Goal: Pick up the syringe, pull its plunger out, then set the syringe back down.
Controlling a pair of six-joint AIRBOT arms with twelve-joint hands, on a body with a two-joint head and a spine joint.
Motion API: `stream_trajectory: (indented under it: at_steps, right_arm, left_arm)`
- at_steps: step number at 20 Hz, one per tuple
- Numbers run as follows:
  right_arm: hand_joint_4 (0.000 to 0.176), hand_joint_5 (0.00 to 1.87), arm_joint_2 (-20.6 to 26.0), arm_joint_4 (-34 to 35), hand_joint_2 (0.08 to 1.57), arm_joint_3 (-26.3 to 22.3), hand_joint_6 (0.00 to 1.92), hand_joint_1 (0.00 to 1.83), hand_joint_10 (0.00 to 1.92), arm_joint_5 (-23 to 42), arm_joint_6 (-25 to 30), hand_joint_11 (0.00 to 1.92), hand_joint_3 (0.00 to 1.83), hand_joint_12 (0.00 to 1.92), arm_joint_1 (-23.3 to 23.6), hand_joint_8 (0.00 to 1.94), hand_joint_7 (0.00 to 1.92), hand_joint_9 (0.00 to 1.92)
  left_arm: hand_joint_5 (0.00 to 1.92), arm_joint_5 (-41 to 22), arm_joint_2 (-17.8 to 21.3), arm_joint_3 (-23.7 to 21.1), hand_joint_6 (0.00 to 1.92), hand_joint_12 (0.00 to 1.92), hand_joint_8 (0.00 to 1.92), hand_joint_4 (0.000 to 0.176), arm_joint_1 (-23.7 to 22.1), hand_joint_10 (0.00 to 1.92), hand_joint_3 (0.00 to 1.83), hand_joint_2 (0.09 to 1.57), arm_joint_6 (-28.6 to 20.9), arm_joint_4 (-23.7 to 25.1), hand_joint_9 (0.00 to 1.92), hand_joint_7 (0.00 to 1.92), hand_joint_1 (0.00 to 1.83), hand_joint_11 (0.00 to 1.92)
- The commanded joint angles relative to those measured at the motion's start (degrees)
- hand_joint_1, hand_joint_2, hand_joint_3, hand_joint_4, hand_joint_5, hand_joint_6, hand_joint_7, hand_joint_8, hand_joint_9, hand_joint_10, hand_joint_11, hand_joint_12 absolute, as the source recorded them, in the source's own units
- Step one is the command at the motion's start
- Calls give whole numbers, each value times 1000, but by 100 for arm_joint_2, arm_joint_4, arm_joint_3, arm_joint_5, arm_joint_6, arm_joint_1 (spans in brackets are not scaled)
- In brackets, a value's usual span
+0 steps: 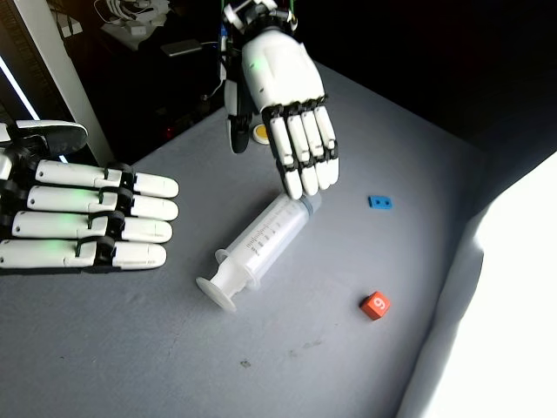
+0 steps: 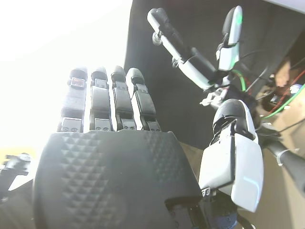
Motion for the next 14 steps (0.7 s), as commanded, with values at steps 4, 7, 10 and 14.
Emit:
stream_trajectory:
  at_steps: [4,7,10,14]
  right_arm:
    - [0,96,27,157,1023,79,3,0,9,408,421,14,2,6,128,8,70,48]
    - [0,102,26,157,1025,81,9,0,9,408,419,30,2,15,130,9,69,56]
    - [0,131,25,113,1025,79,16,0,17,411,385,67,1,34,127,18,104,88]
    - [0,100,24,109,1027,79,0,0,0,423,378,50,0,54,126,0,85,76]
  left_arm:
    - [173,-424,-367,282,5,631,6,0,64,12,9,944,41,93,202,201,1134,0]
    - [180,-461,-636,552,3,718,6,0,152,13,0,893,42,78,238,220,1116,0]
    - [202,-500,-888,803,6,784,6,0,265,9,0,902,42,74,255,243,1086,0]
    - [218,-510,-1233,1169,7,752,6,0,431,8,6,925,42,-11,263,254,1114,0]
